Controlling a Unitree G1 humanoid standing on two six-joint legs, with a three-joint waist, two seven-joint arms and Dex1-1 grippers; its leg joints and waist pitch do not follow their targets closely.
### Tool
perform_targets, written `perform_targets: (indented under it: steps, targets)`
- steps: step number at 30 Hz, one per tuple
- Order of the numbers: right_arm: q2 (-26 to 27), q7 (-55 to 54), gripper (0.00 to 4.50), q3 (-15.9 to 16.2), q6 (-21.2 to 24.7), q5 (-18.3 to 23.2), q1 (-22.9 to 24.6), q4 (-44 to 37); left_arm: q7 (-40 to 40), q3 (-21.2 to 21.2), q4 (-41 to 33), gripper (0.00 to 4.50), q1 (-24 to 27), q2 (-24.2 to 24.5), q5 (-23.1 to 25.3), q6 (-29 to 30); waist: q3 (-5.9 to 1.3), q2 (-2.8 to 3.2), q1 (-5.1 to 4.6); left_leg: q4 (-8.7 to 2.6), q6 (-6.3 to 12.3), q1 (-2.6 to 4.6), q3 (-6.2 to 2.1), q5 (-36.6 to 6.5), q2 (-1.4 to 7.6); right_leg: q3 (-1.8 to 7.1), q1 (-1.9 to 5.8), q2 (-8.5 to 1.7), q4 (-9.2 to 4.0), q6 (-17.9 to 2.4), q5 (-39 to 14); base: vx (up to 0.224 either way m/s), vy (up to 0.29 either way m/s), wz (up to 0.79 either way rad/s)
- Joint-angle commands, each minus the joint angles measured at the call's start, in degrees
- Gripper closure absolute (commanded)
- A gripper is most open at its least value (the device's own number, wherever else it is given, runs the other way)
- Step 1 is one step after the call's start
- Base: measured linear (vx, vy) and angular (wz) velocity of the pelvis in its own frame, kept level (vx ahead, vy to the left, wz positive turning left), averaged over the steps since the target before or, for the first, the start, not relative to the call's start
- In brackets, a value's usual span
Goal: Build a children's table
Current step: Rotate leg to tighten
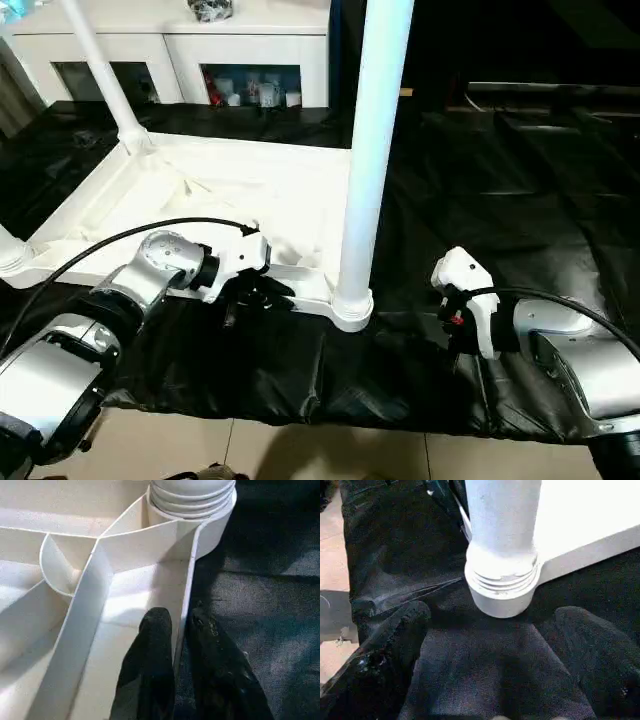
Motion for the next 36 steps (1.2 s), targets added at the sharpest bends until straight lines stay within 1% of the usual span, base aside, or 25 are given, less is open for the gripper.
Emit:
perform_targets:
  steps: [1,6,9,14,15,16,17,18,19,20,21,22,23,24,25,26,27,28,29,31,32,33,34,35,36]
  targets:
    - [-0.5,0.0,0.00,0.7,0.4,0.4,-0.3,-1.5,-0.9,0.7,0.9,4.20,-1.3,0.3,0.8,-0.1,-3.98,-0.98,0.27,-3.34,3.77,0.08,-0.22,-8.1,0.74,1.89,3.91,-3.10,-4.70,-13.9,-5.4,0.000,0.000,0.00]
    - [0.0,-0.2,0.00,1.2,0.2,0.1,-0.6,-1.5,-0.8,0.1,1.2,4.43,-1.1,0.8,1.8,-0.3,-4.02,-1.03,0.06,-3.30,4.17,0.02,-0.24,-7.5,0.75,1.85,4.00,-3.16,-4.55,-14.3,-4.1,0.000,0.000,0.00]
    - [1.2,-0.5,0.00,1.9,-0.8,-0.3,-1.2,-1.1,-0.5,0.1,1.1,4.47,-0.5,1.3,2.5,0.1,-3.93,-1.04,0.01,-3.33,4.21,0.04,-0.17,-7.9,0.74,1.82,3.87,-3.19,-4.71,-14.1,-5.5,0.000,0.000,0.00]
    - [4.9,-3.7,0.00,3.2,-4.3,-2.3,-2.8,1.1,1.7,-0.7,-0.3,4.47,1.5,2.3,4.6,1.6,-3.84,-0.89,-0.20,-3.58,3.28,0.14,-0.28,-8.6,0.87,1.87,3.66,-3.28,-4.74,-13.8,-7.2,0.000,0.000,0.00]
    - [7.6,-6.4,0.00,4.0,-6.5,-3.8,-4.0,3.1,4.1,0.1,-2.0,4.47,3.1,1.8,4.0,3.7,-3.71,-1.21,-0.38,-3.70,2.97,0.23,-0.16,-9.4,0.86,1.86,3.52,-3.19,-4.98,-13.7,-8.5,0.000,0.000,0.00]
    - [7.9,-6.6,0.00,4.0,-6.7,-3.9,-4.1,3.3,4.3,0.3,-2.2,4.47,3.3,1.7,3.9,3.9,-3.65,-1.05,-0.49,-3.82,2.47,0.21,-0.33,-9.7,0.99,1.83,3.47,-3.40,-4.74,-13.7,-9.4,0.000,0.000,0.00]
    - [8.4,-7.2,0.00,4.2,-7.1,-4.2,-4.4,3.7,4.8,0.6,-2.6,4.47,3.6,1.5,3.6,4.4,-3.52,-0.88,-0.68,-3.87,2.05,0.50,-0.18,-11.1,0.83,1.77,3.25,-3.34,-5.27,-13.4,-12.5,0.000,0.000,0.00]
    - [9.9,-8.3,0.00,4.8,-8.3,-4.8,-5.2,4.9,6.4,2.2,-4.2,4.47,4.7,0.6,1.9,4.9,-3.66,-1.47,-0.59,-3.84,2.07,0.54,-0.15,-10.8,0.94,1.99,3.43,-3.42,-5.25,-13.2,-12.5,0.000,0.000,0.00]
    - [10.5,-8.7,0.00,5.0,-8.7,-5.0,-5.6,5.4,6.5,2.7,-5.1,4.47,5.3,0.3,1.4,4.8,-3.47,-1.45,-0.70,-3.96,2.17,0.21,-0.18,-10.4,0.82,1.93,3.43,-3.29,-5.24,-12.8,-12.8,0.000,0.000,0.00]
    - [11.3,-9.3,0.00,5.4,-9.1,-5.5,-6.4,6.3,6.0,3.1,-6.5,4.47,6.3,0.0,0.7,4.6,-3.61,-1.30,-0.63,-3.91,2.17,0.34,-0.19,-10.3,0.82,1.94,3.41,-3.36,-5.20,-12.7,-12.8,0.000,0.000,0.00]
    - [12.1,-10.2,0.00,5.9,-9.7,-6.3,-7.2,7.4,6.0,3.1,-7.6,4.47,7.3,-0.1,0.5,4.7,-3.70,-1.76,-0.77,-3.92,2.42,0.13,-0.21,-9.5,0.85,1.98,3.57,-3.35,-5.05,-12.6,-11.7,0.000,0.000,0.00]
    - [12.5,-10.7,0.00,6.2,-10.1,-6.8,-7.7,8.1,6.0,3.1,-8.3,4.47,7.9,-0.1,0.5,4.9,-3.77,-1.38,-0.98,-3.96,2.49,0.09,-0.26,-8.8,0.90,1.93,3.45,-3.35,-4.79,-13.0,-10.3,0.000,0.000,0.00]
    - [12.8,-11.0,0.00,6.7,-10.3,-7.5,-8.3,9.0,6.3,3.0,-8.8,4.47,8.4,-0.2,0.6,4.8,-3.77,-1.38,-0.98,-3.96,2.49,0.09,-0.26,-8.8,0.90,1.93,3.45,-3.35,-4.79,-13.0,-10.3,0.000,0.000,0.00]
    - [13.0,-11.1,0.00,7.0,-10.6,-7.9,-8.6,9.7,6.6,3.0,-9.4,4.47,8.8,-0.1,0.8,5.1,-3.83,-1.38,-1.15,-3.84,3.08,0.17,-0.16,-8.2,0.97,2.01,3.34,-3.29,-4.65,-13.5,-8.1,0.000,0.000,0.00]
    - [13.2,-11.5,0.00,7.5,-11.5,-8.9,-9.4,11.5,7.0,3.1,-10.6,4.47,9.4,0.0,0.8,5.8,-3.74,-1.85,-1.23,-3.80,3.33,0.11,-0.05,-8.0,0.87,1.99,3.37,-3.18,-4.74,-13.4,-8.0,0.000,0.000,0.00]
    - [13.4,-11.7,0.00,7.6,-11.9,-9.4,-9.9,12.6,7.0,3.1,-11.3,4.47,9.8,0.1,0.7,6.3,-3.78,-1.57,-1.14,-3.77,3.39,0.12,-0.05,-7.9,0.93,2.07,3.32,-3.44,-4.64,-13.4,-8.2,0.000,0.000,0.00]
    - [14.0,-12.2,0.00,7.7,-13.1,-10.1,-10.8,14.7,6.9,3.2,-13.3,4.47,10.6,0.4,0.5,7.5,-3.67,-1.89,-1.18,-3.79,3.42,0.10,0.03,-8.4,0.83,2.02,3.37,-3.38,-4.90,-13.0,-9.6,0.000,0.000,0.00]
    - [14.2,-12.5,0.18,7.7,-13.7,-10.3,-11.2,15.7,6.8,3.2,-14.2,4.49,11.0,0.5,0.4,8.0,-3.79,-1.69,-1.15,-3.83,3.17,0.11,-0.14,-8.2,1.03,2.03,3.42,-3.64,-4.57,-13.2,-9.6,0.000,0.000,0.00]
    - [14.4,-12.7,0.29,7.7,-14.0,-10.4,-11.4,16.2,6.8,3.2,-14.7,4.50,11.2,0.6,0.4,8.2,-3.68,-1.62,-1.37,-3.85,3.14,0.04,-0.03,-8.4,0.89,1.98,3.29,-3.45,-4.84,-12.9,-10.3,0.000,0.000,0.00]
    - [15.0,-12.6,0.37,7.7,-14.9,-10.7,-12.3,18.2,6.7,3.4,-17.0,4.50,12.4,0.9,0.4,9.1,-3.72,-2.06,-1.55,-3.82,3.54,-0.01,0.02,-7.9,0.88,2.04,3.35,-3.34,-4.75,-12.8,-9.6,0.000,0.000,0.00]
    - [15.0,-12.5,0.42,7.8,-15.1,-10.7,-12.4,18.5,6.7,3.4,-17.3,4.50,12.5,1.0,0.4,9.3,-3.80,-1.97,-1.51,-3.80,3.67,0.02,-0.03,-7.6,0.95,2.05,3.39,-3.45,-4.56,-13.0,-8.9,0.000,0.000,0.00]
    - [15.3,-12.2,0.68,8.4,-16.1,-11.2,-13.1,20.2,6.4,3.6,-18.5,4.50,13.0,1.4,0.4,9.5,-3.83,-1.94,-1.55,-3.76,4.04,-0.03,-0.02,-7.1,0.98,2.02,3.36,-3.44,-4.47,-13.2,-7.9,0.000,0.000,0.00]
    - [15.4,-12.2,0.76,8.5,-16.3,-11.3,-13.2,20.5,6.4,3.6,-18.8,4.50,13.1,1.5,0.3,9.6,-3.79,-1.93,-1.63,-3.71,4.27,-0.07,0.06,-6.7,0.87,2.03,3.36,-3.31,-4.48,-13.3,-7.1,0.000,0.000,0.00]
    - [15.5,-12.2,0.81,8.7,-16.9,-11.5,-13.5,21.1,6.3,3.6,-19.1,4.50,13.2,1.6,0.3,9.5,-3.81,-2.12,-1.68,-3.71,4.36,-0.06,0.06,-6.8,0.90,2.00,3.36,-3.33,-4.42,-13.4,-7.0,0.000,0.000,0.00]
    - [15.6,-12.2,0.81,8.8,-17.3,-11.6,-13.7,21.5,6.3,3.6,-19.5,4.50,13.4,1.7,0.3,9.6,-3.79,-2.05,-1.75,-3.71,4.44,-0.13,0.06,-6.8,0.84,1.97,3.39,-3.32,-4.40,-13.4,-7.2,0.000,0.000,0.00]
